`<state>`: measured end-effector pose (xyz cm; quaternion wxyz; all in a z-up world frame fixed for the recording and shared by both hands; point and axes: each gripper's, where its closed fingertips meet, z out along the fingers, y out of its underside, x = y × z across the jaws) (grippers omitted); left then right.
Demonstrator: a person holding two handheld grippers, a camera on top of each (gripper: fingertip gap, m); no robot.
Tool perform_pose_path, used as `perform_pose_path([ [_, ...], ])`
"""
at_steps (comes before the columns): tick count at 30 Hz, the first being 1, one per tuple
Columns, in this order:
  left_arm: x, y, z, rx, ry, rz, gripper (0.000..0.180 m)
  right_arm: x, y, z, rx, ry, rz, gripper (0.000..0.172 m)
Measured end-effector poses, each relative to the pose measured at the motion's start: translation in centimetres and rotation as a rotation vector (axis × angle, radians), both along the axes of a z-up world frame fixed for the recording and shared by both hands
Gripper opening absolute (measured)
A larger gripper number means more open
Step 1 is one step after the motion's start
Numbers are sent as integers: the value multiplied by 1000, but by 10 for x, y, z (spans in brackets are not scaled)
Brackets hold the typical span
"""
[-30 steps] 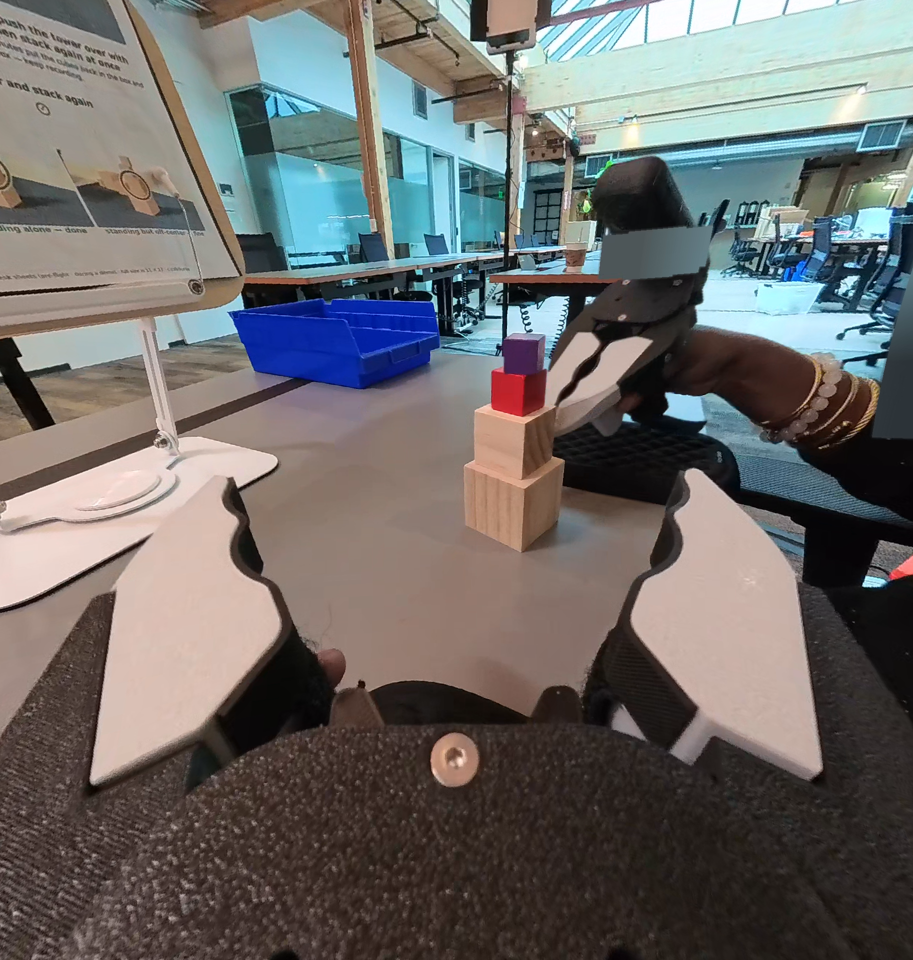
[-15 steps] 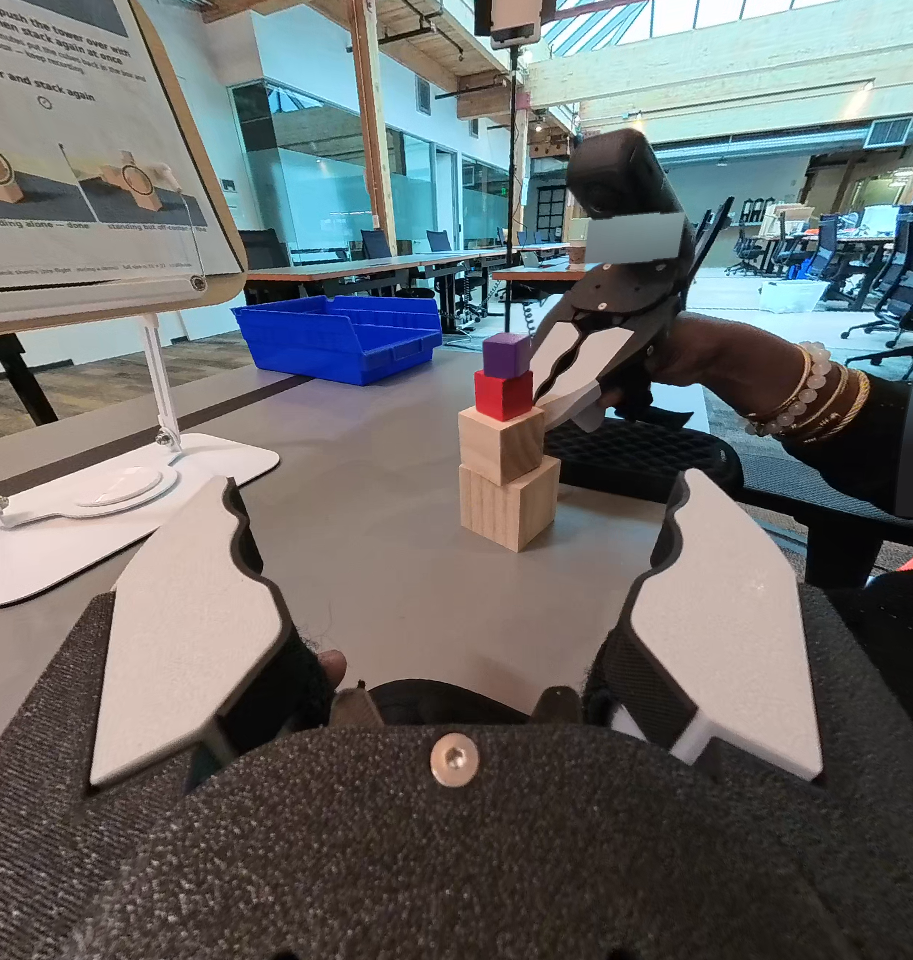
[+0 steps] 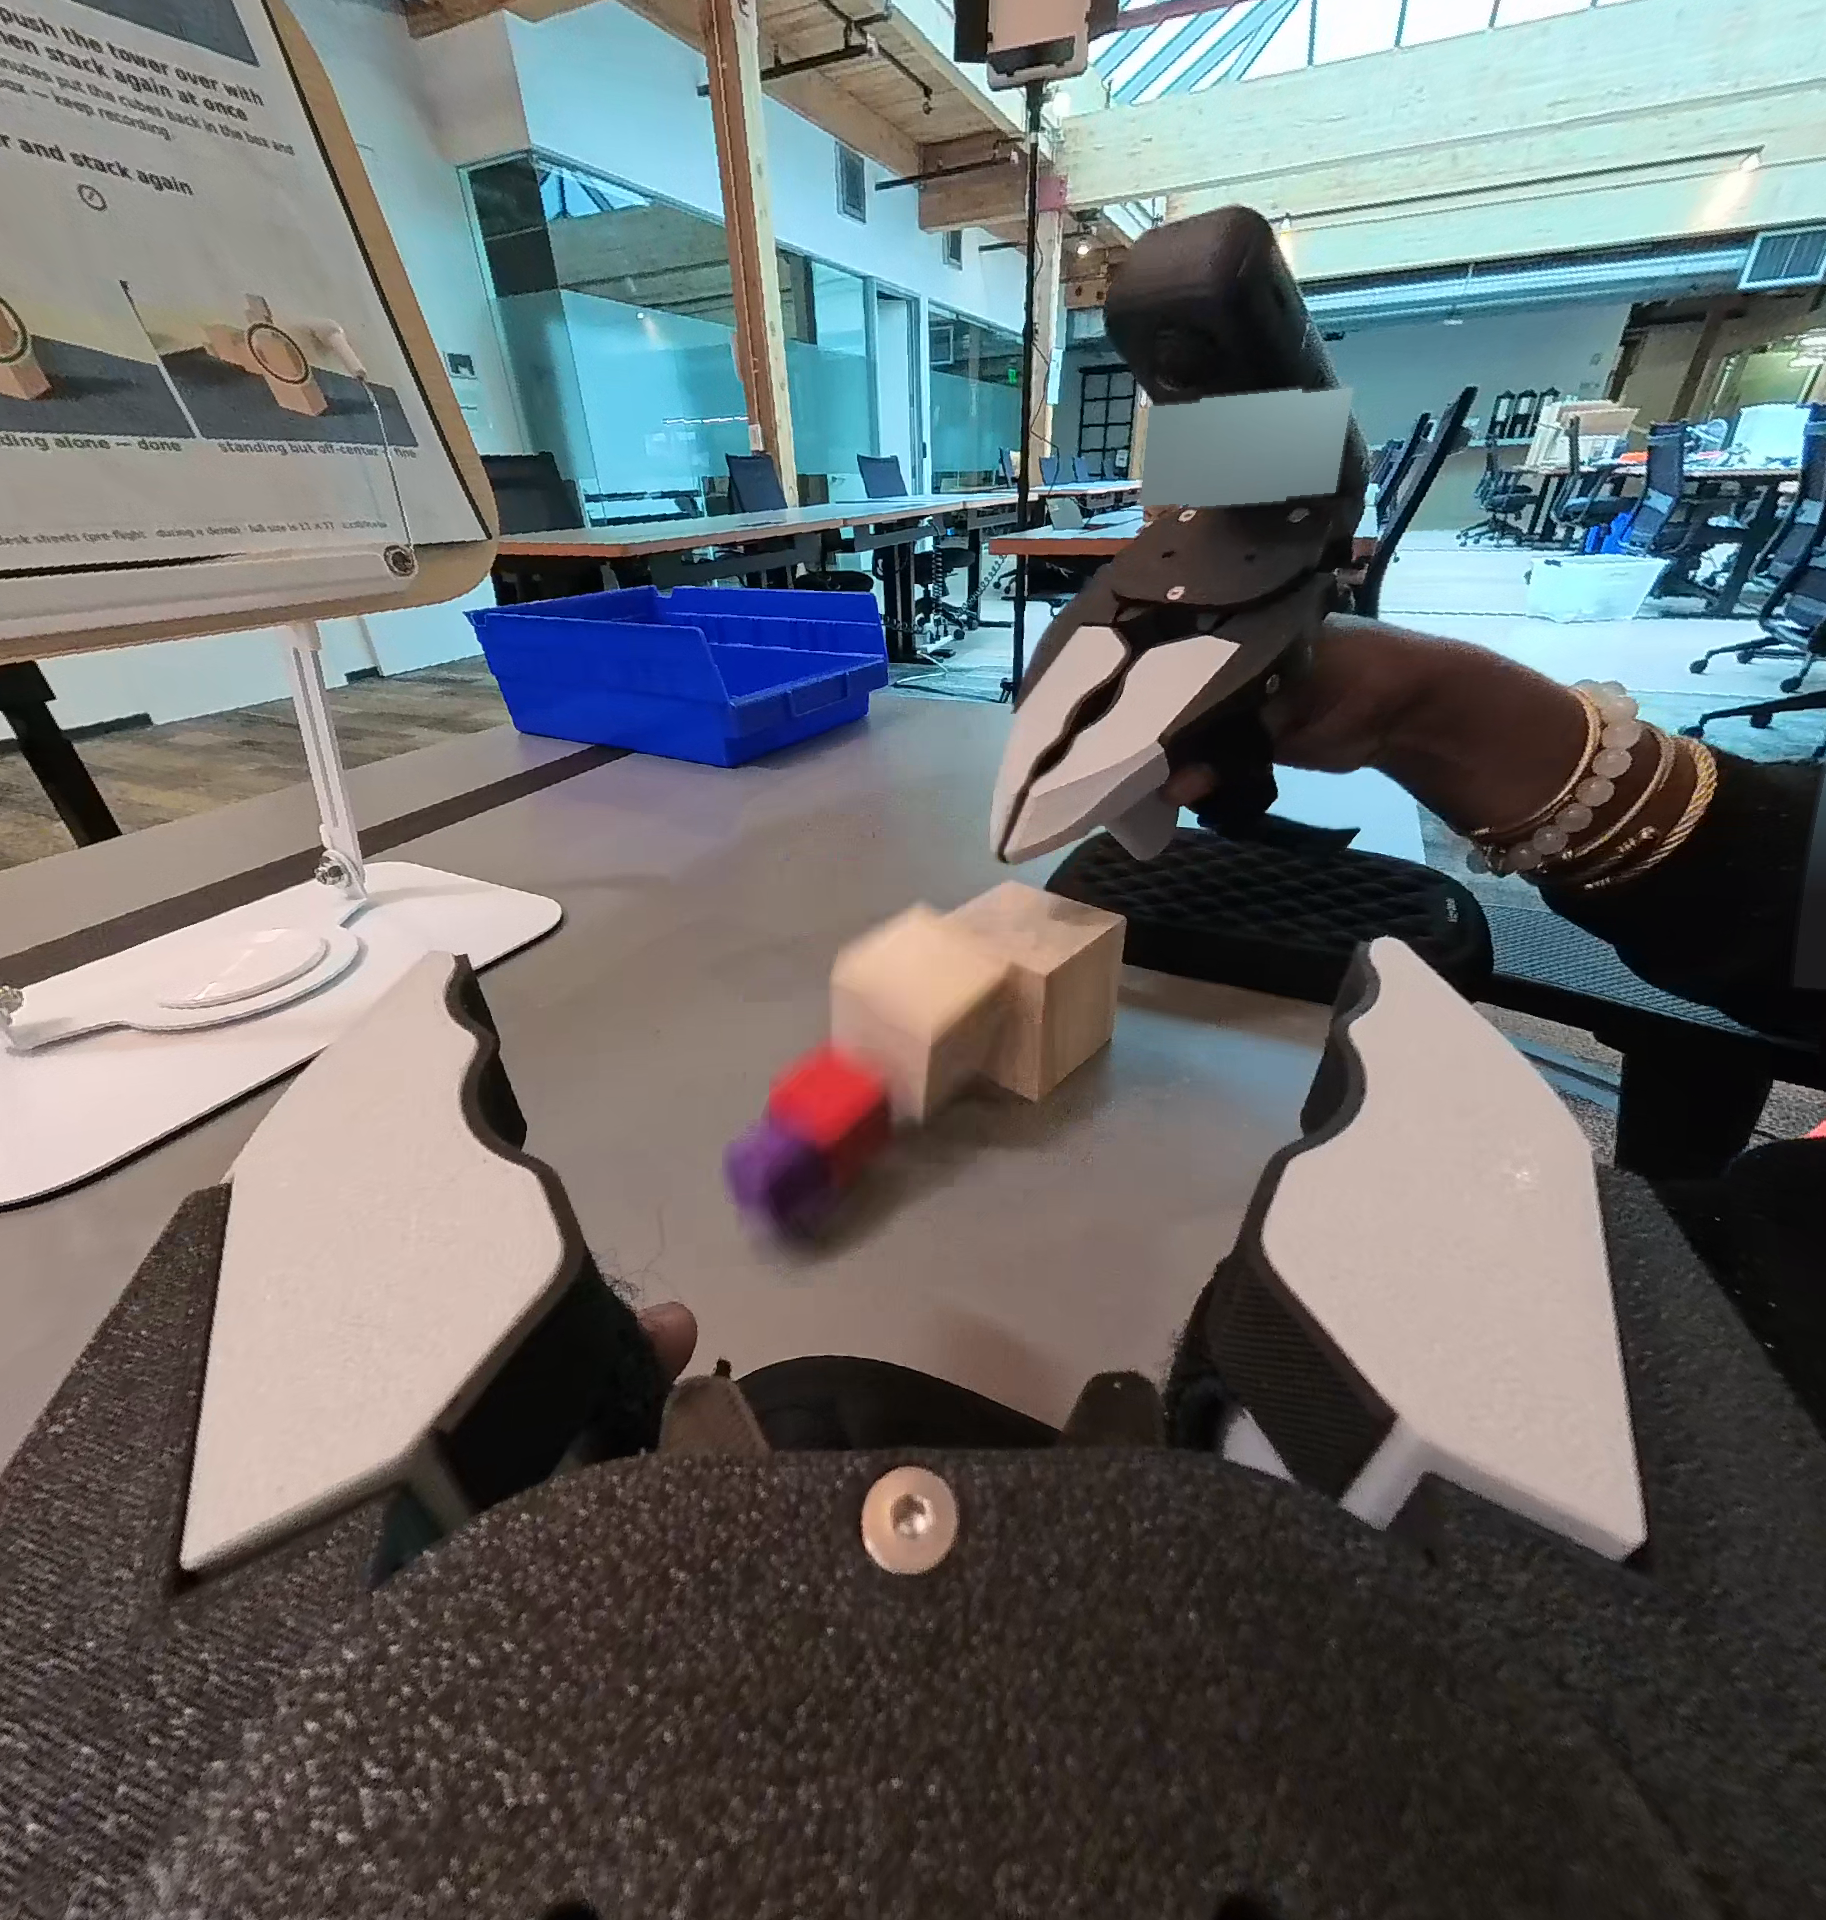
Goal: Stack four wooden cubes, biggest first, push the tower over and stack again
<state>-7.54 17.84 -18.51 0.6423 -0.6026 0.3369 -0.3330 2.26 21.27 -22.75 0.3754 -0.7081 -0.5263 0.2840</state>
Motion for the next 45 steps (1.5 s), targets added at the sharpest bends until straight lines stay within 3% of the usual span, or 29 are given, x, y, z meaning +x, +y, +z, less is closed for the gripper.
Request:
perform_pose_path([
  [5, 0, 0, 0, 0, -2, -2, 146, -3, 4, 11, 33, 72, -15, 15],
  [12, 0, 0, 0, 1, -1, 4, 146, 2, 6, 36, 130, 229, -35, 99],
  [14, 0, 0, 0, 1, 2, 7, 146, 6, 4, 33, 142, 205, -32, 113],
  [23, 1, 0, -2, 8, 23, 12, 146, 23, -21, -24, -13, -334, 140, 99],
  [30, 0, 2, -1, 3, 14, 17, 146, 8, -8, -45, -66, -479, 139, 84],
  [32, 0, 2, -1, 3, 15, 23, 146, 7, -5, -49, -74, -504, 130, 60],
  [37, 0, 4, -2, 6, 27, 40, 146, 7, 2, -40, -70, -522, 119, 59],
  [45, -7, 13, -2, -1, 25, 137, 146, -29, 48, 23, 32, -370, 100, 59],
])
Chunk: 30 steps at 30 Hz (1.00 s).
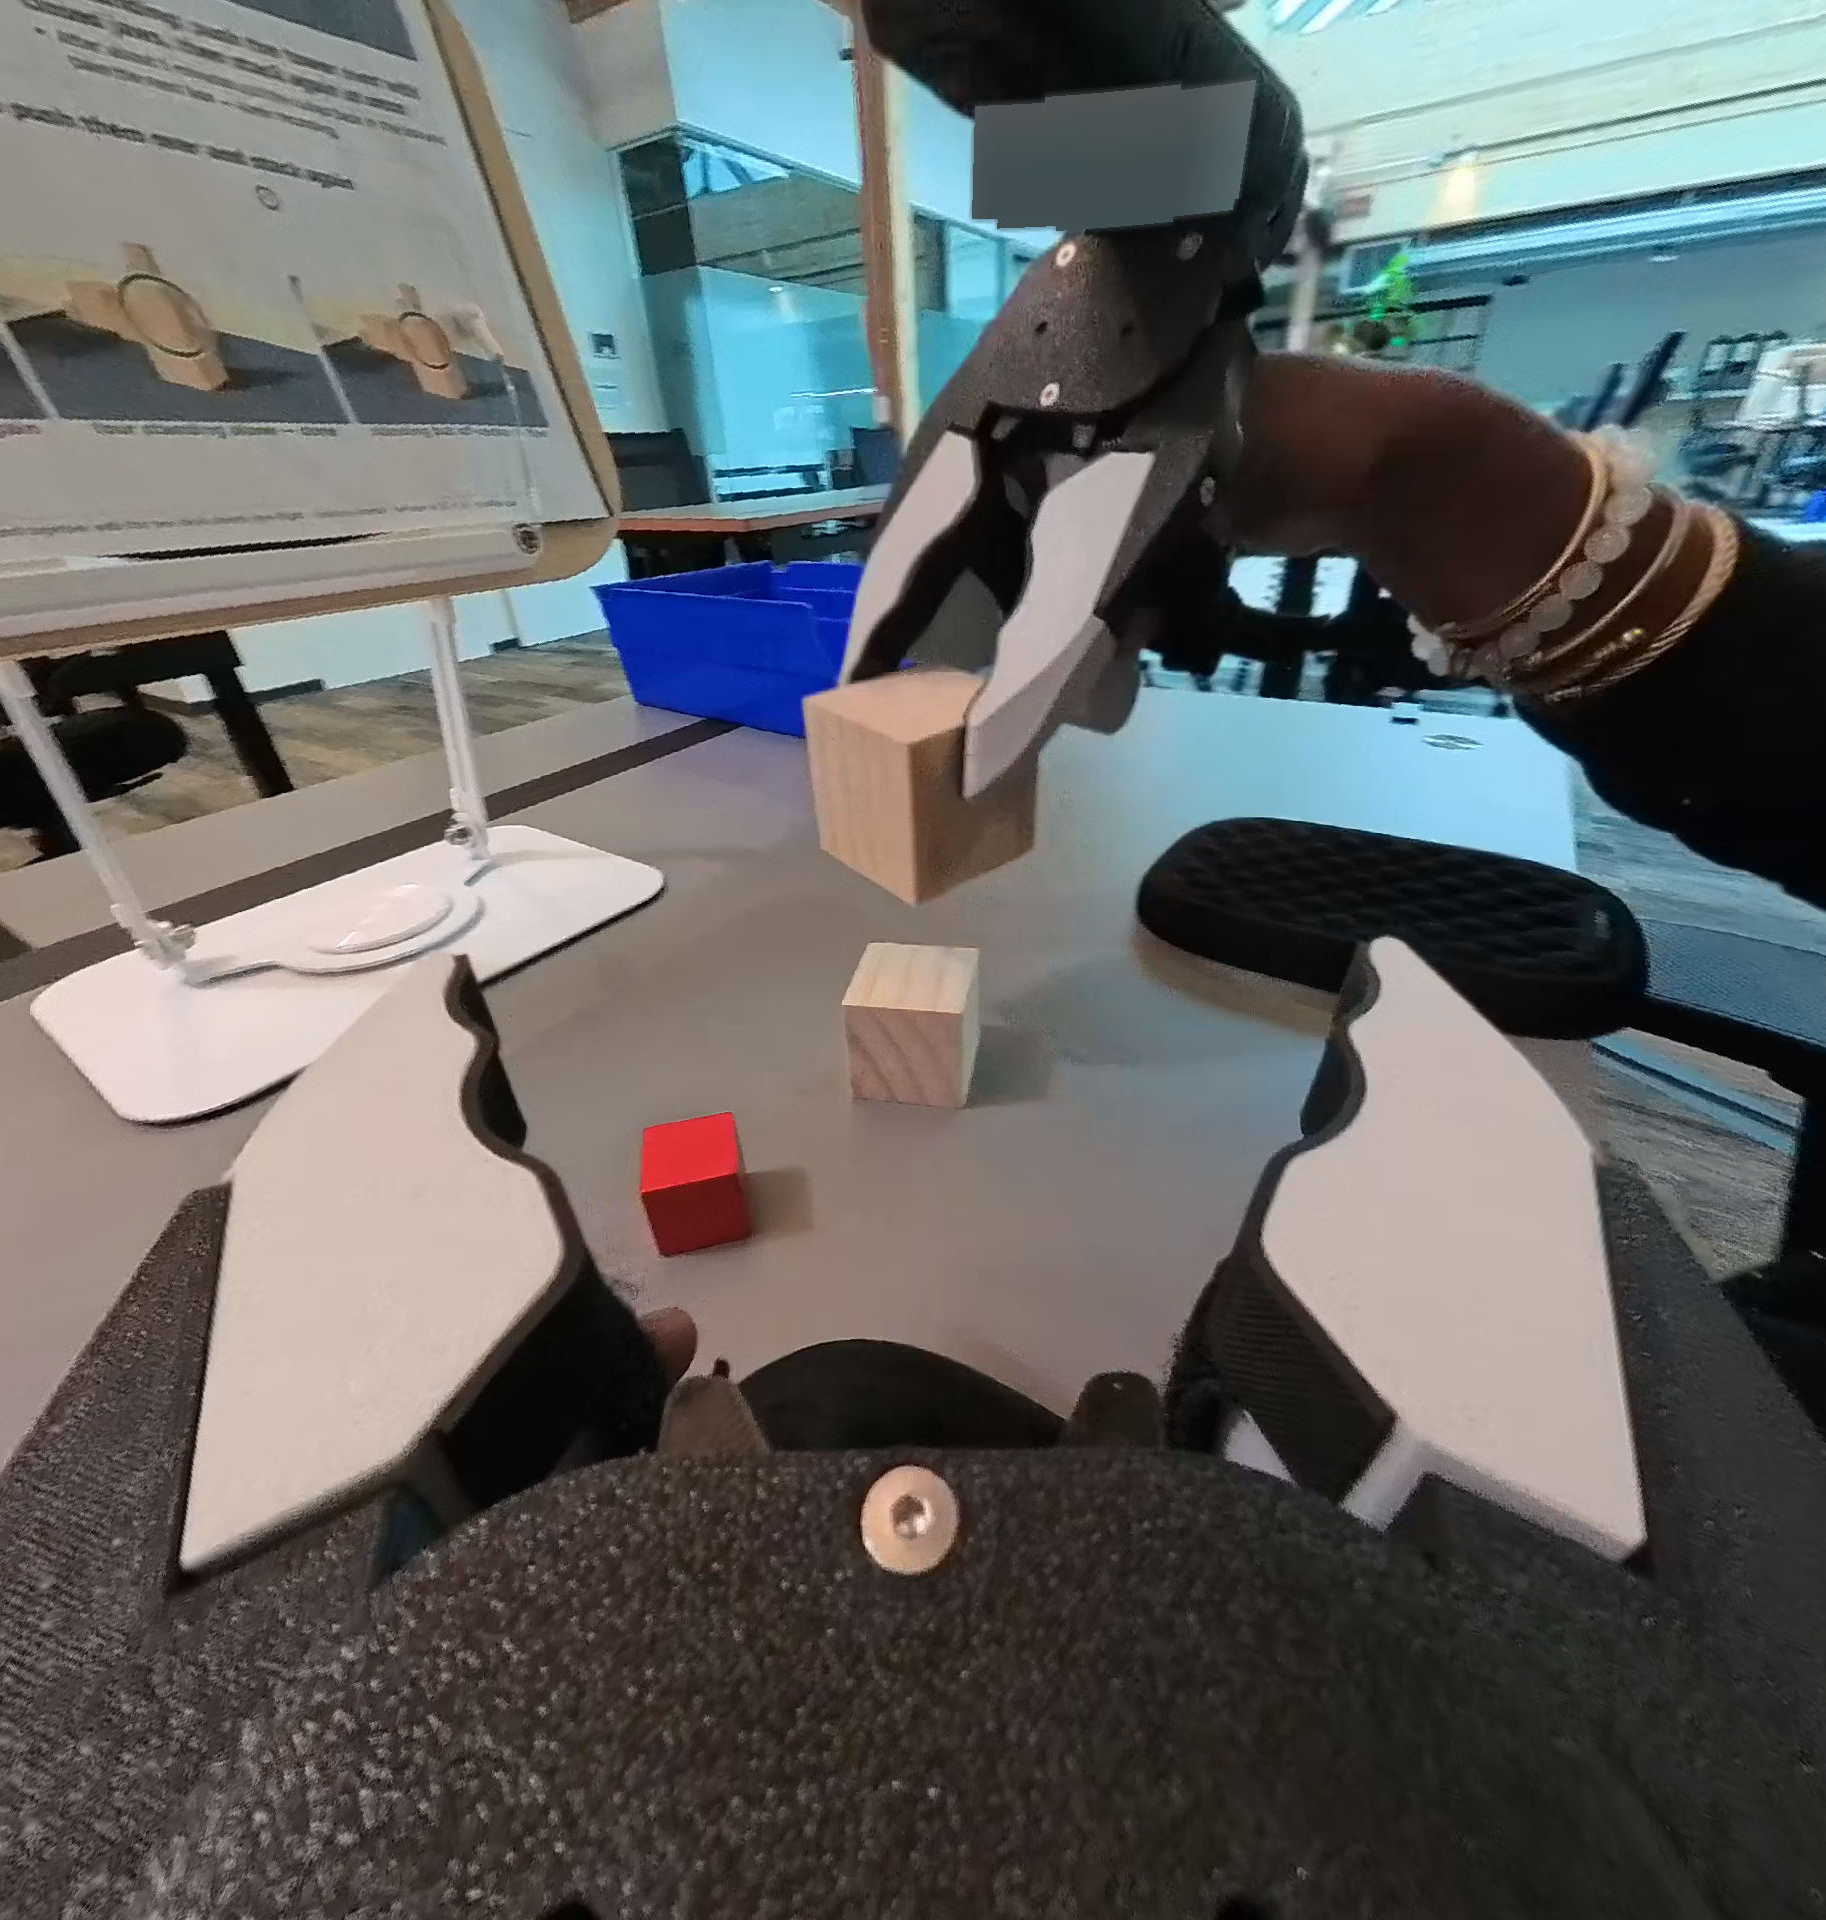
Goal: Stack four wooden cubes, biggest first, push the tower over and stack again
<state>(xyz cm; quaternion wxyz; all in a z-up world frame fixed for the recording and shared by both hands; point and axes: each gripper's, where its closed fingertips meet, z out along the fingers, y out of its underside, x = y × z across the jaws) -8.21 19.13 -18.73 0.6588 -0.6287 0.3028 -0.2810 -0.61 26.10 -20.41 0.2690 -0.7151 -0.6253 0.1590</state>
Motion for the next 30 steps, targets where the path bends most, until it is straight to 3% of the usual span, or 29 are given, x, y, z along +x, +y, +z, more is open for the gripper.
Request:
perform_pose_path([
  [4, -9, 10, -1, -3, 2, 123, 146, -30, 34, -1, 8, 47, -21, 59],
  [10, -12, 14, -2, -3, 18, 170, 146, -55, 73, -30, -15, 82, -136, 59],
  [19, -16, 13, 2, -10, -34, 156, 146, -61, 78, -67, -110, 110, -135, 59],
  [24, -15, 13, 2, -9, -30, 156, 146, -60, 73, -67, -122, 114, -106, 61],
  [27, -15, 13, 2, -9, -33, 155, 146, -59, 71, -53, -120, 147, -106, 81],
  [30, -15, 12, 2, -7, -34, 153, 146, -56, 44, -25, -109, 177, 86, 85],
])
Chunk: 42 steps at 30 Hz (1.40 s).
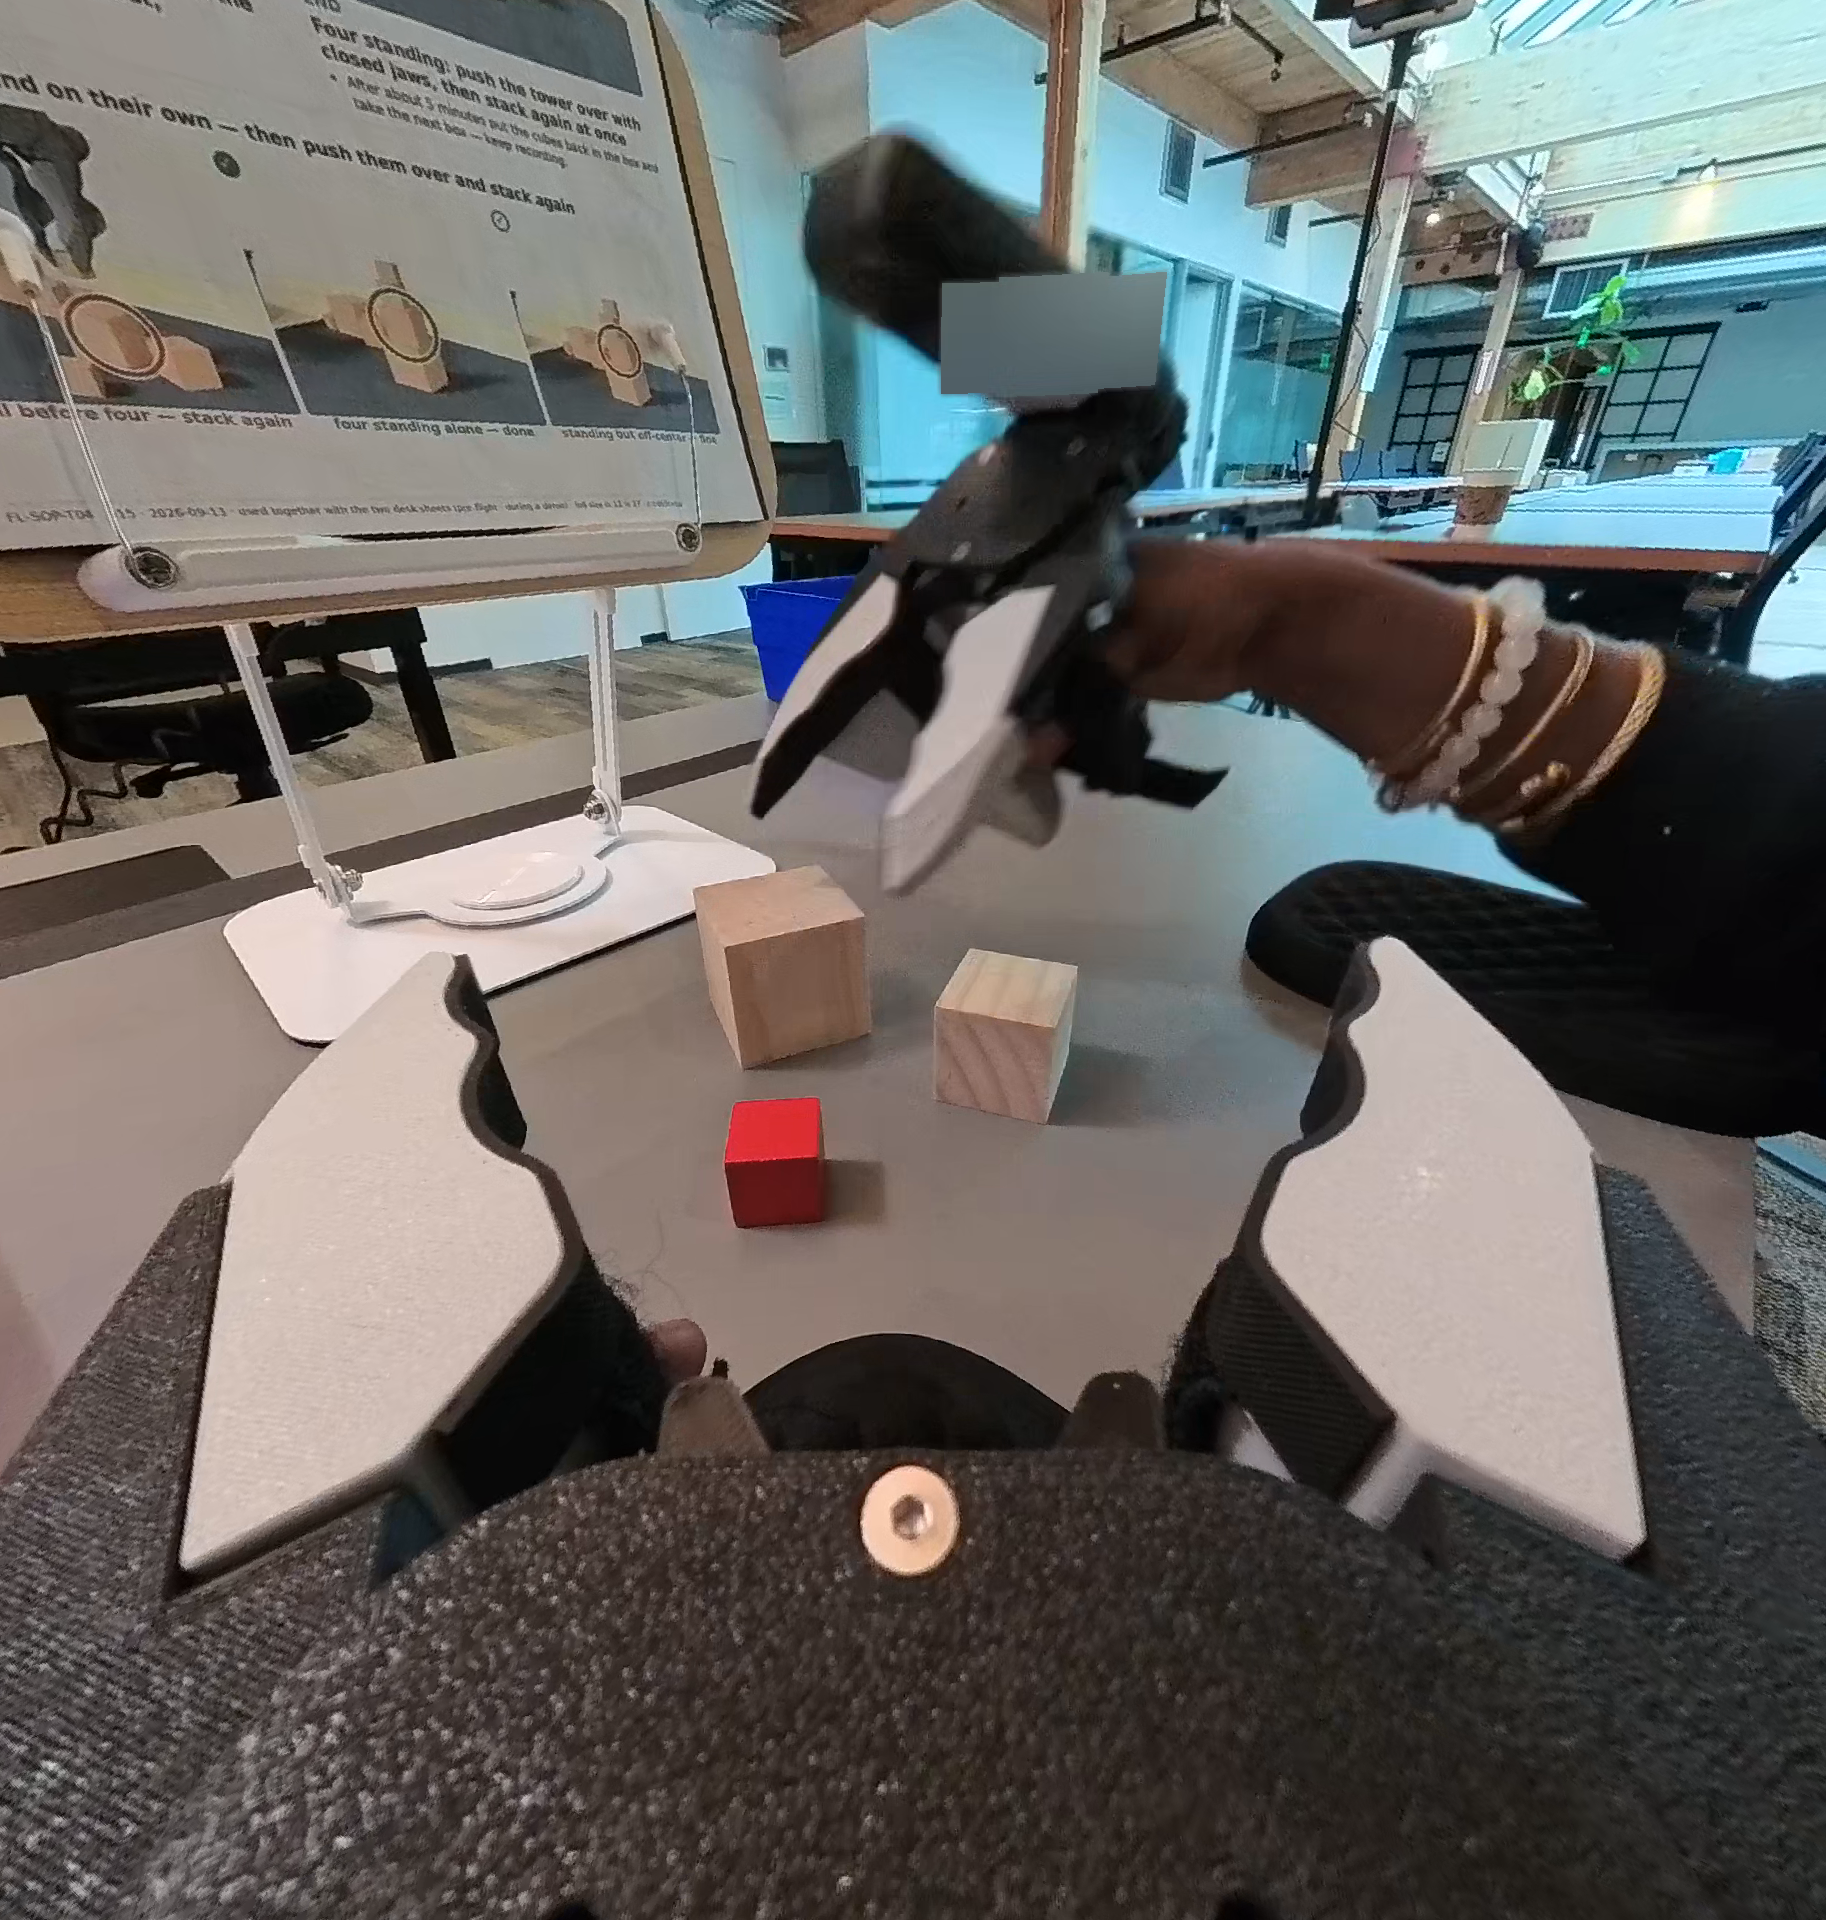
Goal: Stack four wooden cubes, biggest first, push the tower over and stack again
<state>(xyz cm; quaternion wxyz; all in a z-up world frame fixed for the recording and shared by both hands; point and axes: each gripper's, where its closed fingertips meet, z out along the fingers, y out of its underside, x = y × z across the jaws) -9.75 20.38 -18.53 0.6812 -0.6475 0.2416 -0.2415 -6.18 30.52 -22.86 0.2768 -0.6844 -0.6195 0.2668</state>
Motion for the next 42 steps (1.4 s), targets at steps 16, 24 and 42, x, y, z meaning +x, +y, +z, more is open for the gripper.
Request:
perform_pose_path([
  [16, 1, -1, 0, 4, 8, -6, 146, 38, -63, -33, 151, -435, 575, 63],
  [24, 2, -1, 0, 3, 8, -9, 146, 40, -60, -52, 132, -476, 581, 46],
  [42, 1, -2, 0, 8, 3, -6, 145, 1, 23, 16, 18, -277, -56, 42],
])
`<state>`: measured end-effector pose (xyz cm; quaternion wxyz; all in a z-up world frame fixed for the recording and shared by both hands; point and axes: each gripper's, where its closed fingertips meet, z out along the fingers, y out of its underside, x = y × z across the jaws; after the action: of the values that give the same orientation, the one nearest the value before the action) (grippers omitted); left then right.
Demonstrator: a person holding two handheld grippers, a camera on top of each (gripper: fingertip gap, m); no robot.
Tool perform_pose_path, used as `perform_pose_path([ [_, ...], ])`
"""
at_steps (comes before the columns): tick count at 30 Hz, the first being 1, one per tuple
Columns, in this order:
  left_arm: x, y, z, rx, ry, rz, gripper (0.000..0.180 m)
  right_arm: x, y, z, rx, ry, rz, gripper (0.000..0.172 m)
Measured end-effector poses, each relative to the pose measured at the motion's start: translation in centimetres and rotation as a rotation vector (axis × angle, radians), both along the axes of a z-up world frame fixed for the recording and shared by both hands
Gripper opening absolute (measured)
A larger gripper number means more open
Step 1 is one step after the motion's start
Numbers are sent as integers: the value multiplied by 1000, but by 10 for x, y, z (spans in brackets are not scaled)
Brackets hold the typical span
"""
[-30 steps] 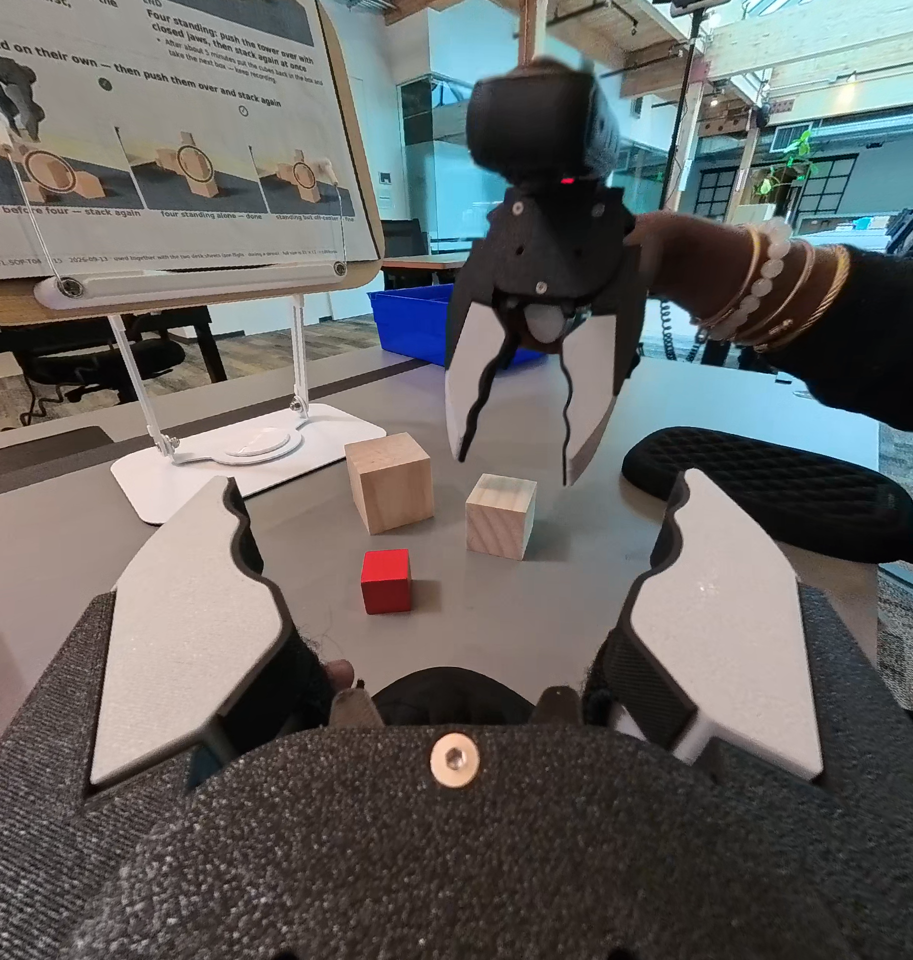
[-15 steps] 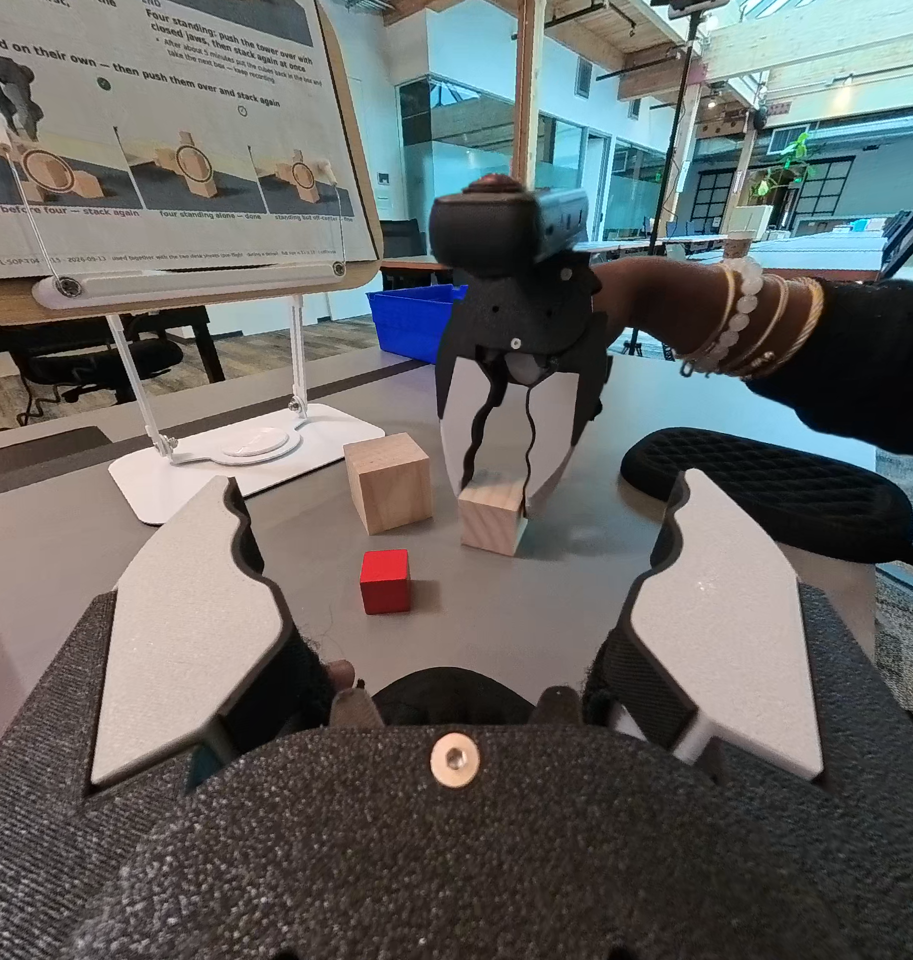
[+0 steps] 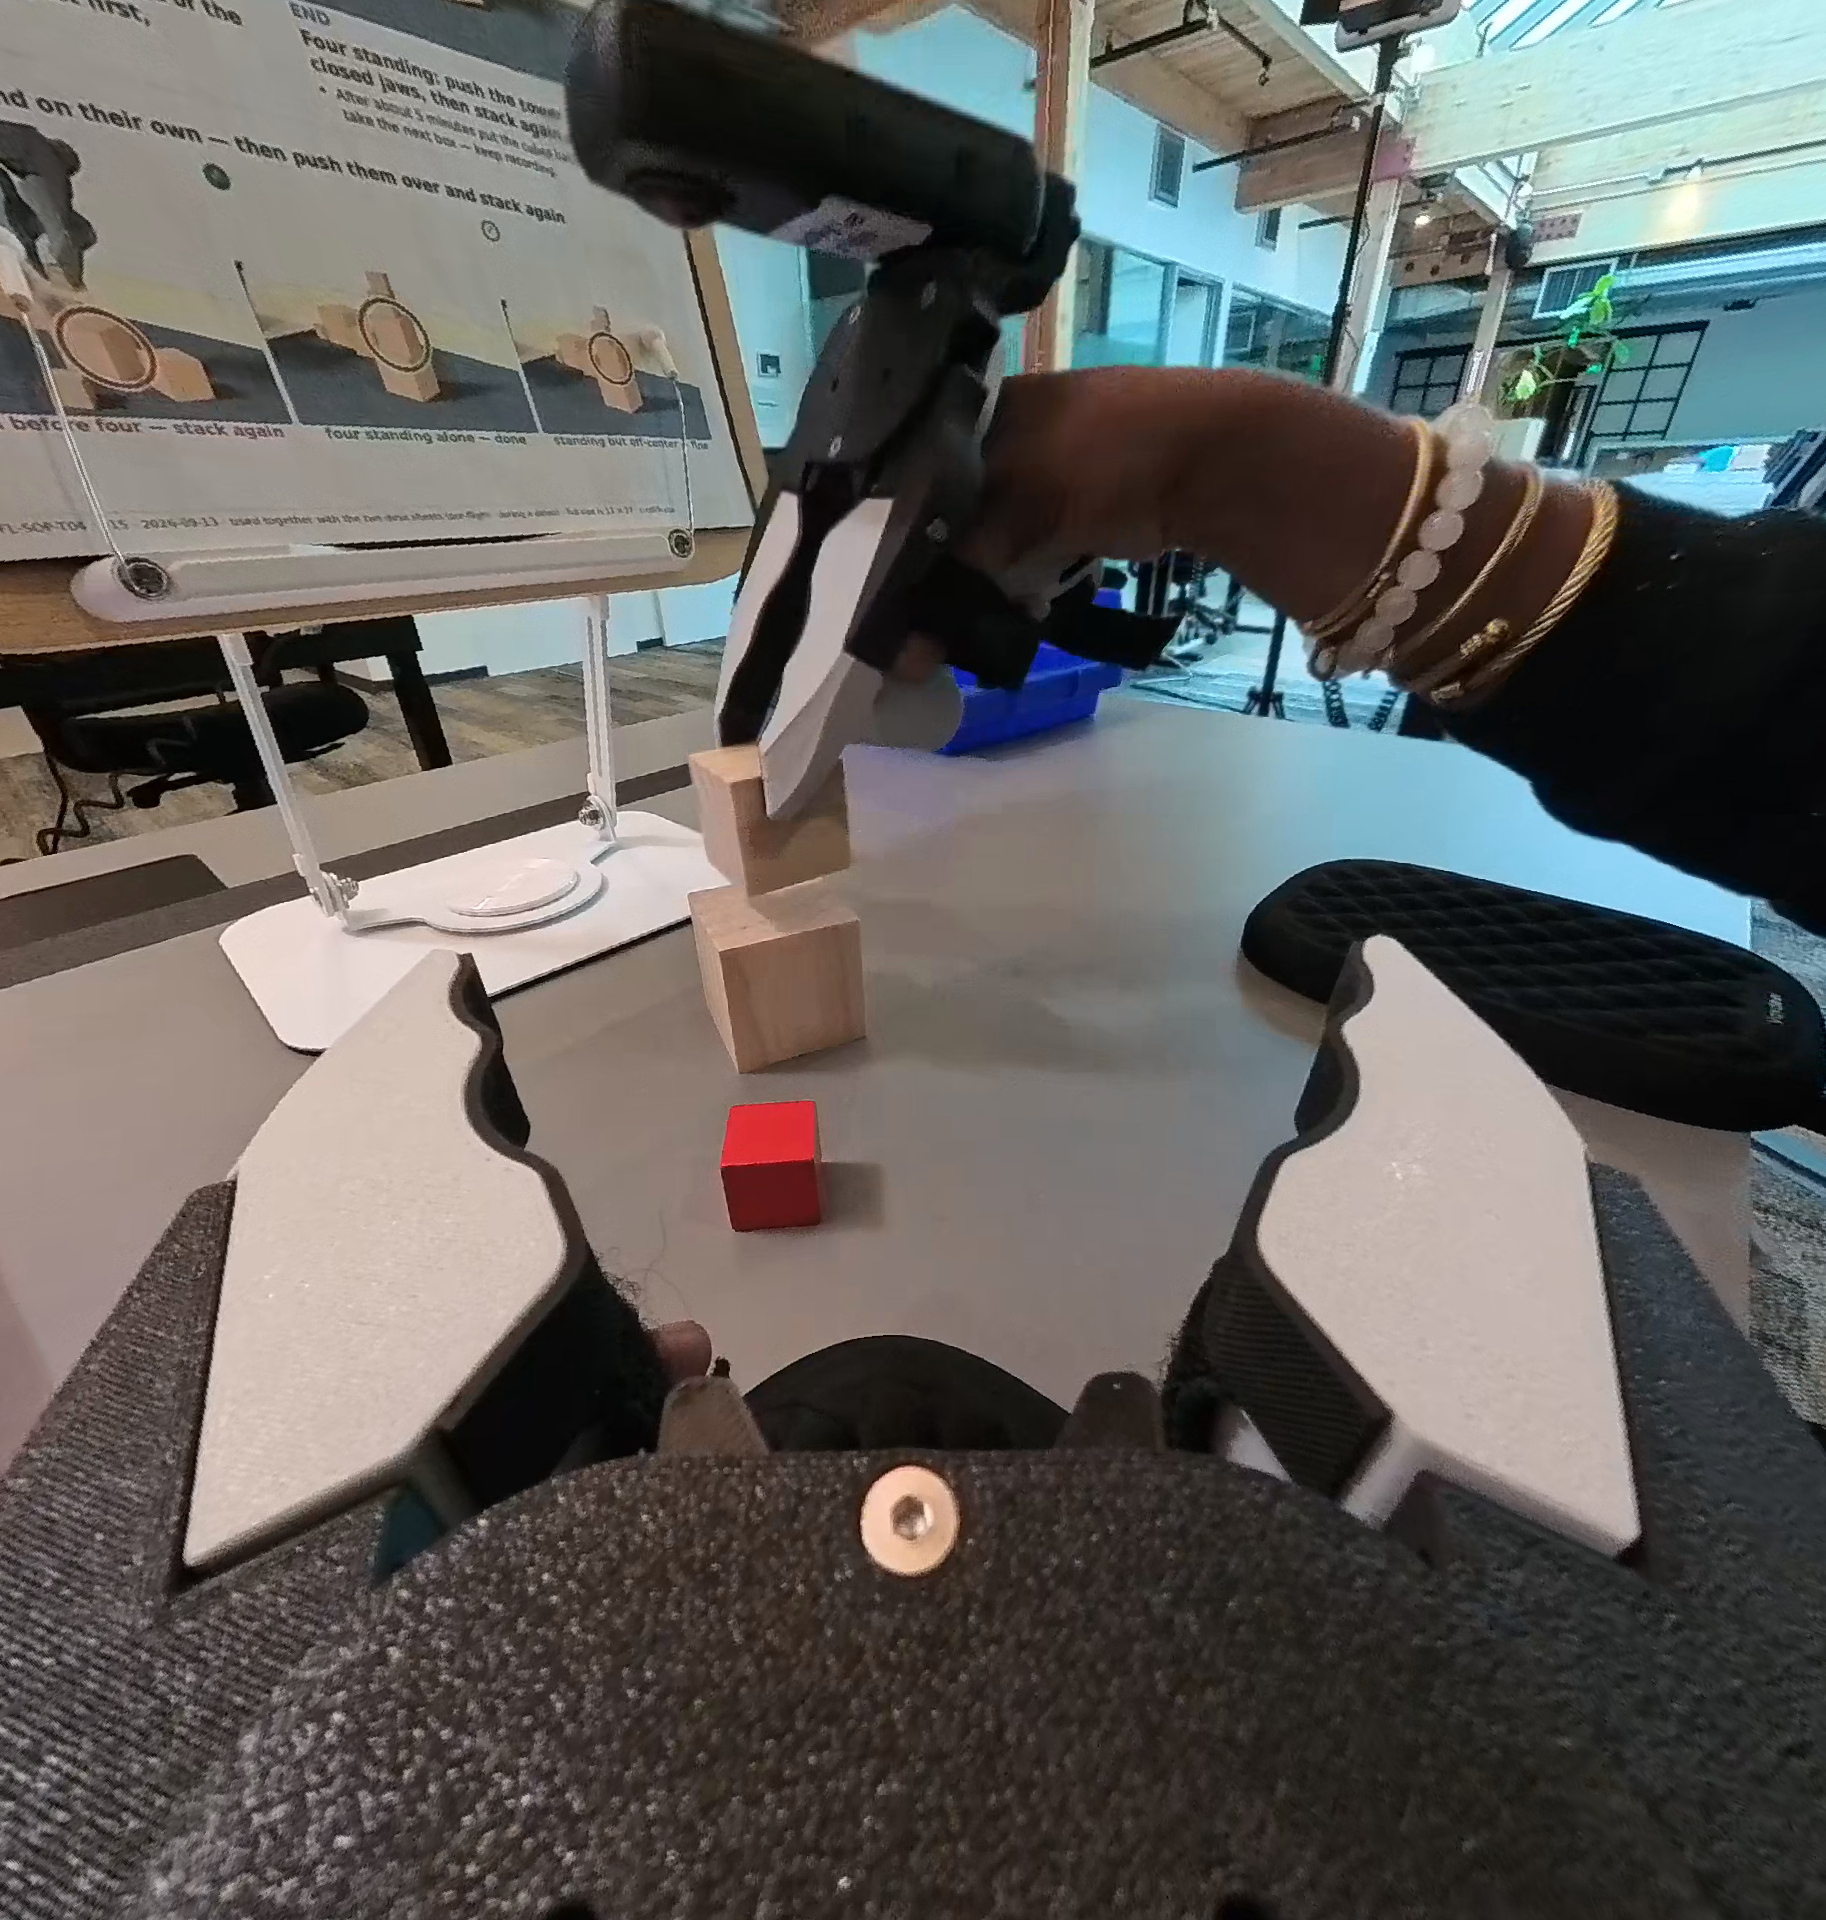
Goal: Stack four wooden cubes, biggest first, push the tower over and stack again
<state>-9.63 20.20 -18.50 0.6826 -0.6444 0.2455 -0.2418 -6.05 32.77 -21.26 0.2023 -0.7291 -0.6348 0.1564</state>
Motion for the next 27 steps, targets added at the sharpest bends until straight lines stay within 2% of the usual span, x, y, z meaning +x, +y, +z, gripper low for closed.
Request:
perform_pose_path([
  [6, 0, -1, 0, 4, 3, 0, 145, -2, 10, -6, -16, 30, -90, 42],
  [24, 0, 0, 0, 2, -2, -5, 142, -2, 9, -15, -30, 78, -107, 43],
  [27, 0, 0, 0, 3, -1, -4, 142, -4, 8, -11, -24, 103, -112, 54],
])
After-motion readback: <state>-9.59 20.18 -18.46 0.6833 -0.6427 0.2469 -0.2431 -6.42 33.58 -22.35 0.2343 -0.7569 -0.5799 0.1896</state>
